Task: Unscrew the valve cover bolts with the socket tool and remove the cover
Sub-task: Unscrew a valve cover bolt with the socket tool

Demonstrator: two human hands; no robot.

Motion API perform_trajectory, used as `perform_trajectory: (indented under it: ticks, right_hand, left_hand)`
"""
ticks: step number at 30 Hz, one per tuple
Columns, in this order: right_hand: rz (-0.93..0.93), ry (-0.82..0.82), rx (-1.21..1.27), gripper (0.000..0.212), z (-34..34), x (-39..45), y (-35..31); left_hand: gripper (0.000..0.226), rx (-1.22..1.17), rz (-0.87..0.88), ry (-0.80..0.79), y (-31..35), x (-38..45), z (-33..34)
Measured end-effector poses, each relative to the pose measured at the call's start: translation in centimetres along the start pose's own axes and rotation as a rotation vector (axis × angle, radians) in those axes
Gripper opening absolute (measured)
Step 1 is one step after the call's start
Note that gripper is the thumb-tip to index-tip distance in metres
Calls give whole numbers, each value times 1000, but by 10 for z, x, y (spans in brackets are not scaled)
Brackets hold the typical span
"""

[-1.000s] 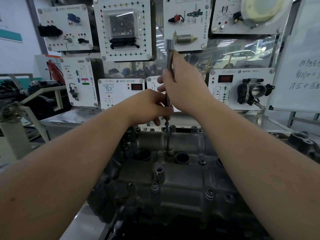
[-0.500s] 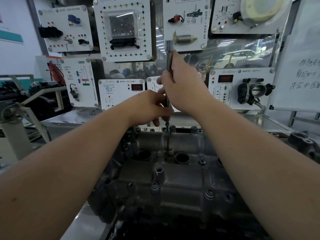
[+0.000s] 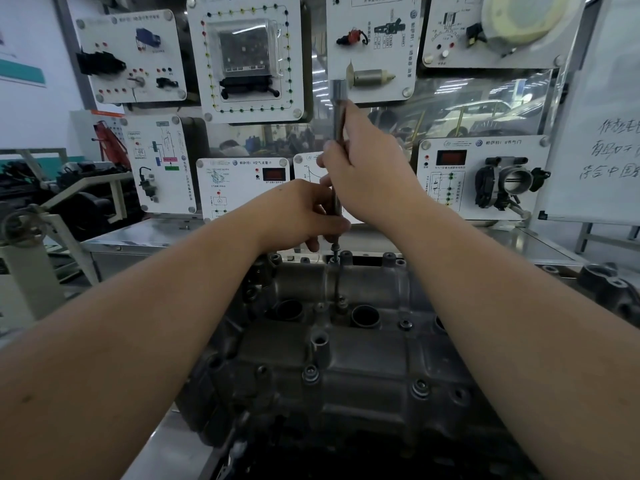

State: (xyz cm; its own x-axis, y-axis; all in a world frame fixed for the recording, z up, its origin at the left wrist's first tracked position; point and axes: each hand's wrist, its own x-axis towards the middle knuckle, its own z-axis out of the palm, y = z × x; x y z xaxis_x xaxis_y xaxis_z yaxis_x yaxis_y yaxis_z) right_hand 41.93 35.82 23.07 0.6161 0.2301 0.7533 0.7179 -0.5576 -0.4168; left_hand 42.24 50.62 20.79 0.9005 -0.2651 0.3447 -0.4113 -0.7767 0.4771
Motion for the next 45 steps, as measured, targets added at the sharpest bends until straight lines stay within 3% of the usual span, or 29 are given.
perform_trajectory:
  ticks: [3, 6, 13, 18, 22, 28, 34, 39, 43, 45]
  right_hand:
    - [-71, 55, -42, 27, -1, -1, -1]
    - [-23, 51, -27, 18, -1, 1, 0]
    - [-10, -9, 5, 41, 0, 0, -1]
    - [-33, 59, -24, 20, -2, 1, -1]
    - [19, 32, -13, 18, -1, 2, -2]
    - [-15, 19, -3, 34, -1, -1, -1]
    - [4, 27, -10, 21, -1, 2, -2]
    - [48, 0, 5, 40, -1, 1, -3]
    - [-54, 50, -16, 16, -2, -2, -4]
    - [-42, 63, -2, 16, -3, -1, -4]
  left_hand:
    - [24, -1, 1, 5, 0, 1, 1]
    - [21, -8, -4, -4, 2, 1, 2]
    - [18, -18, 4, 1, 3, -2, 0]
    - [20, -17, 0, 12, 3, 0, 1]
    - [18, -25, -12, -5, 3, 0, 1]
    - [20, -2, 10, 1, 2, -1, 0]
    - [28, -9, -3, -10, 4, 0, 1]
    - [21, -14, -9, -23, 3, -1, 1]
    - [24, 24, -2, -9, 3, 0, 0]
    - [24, 27, -3, -7, 3, 1, 1]
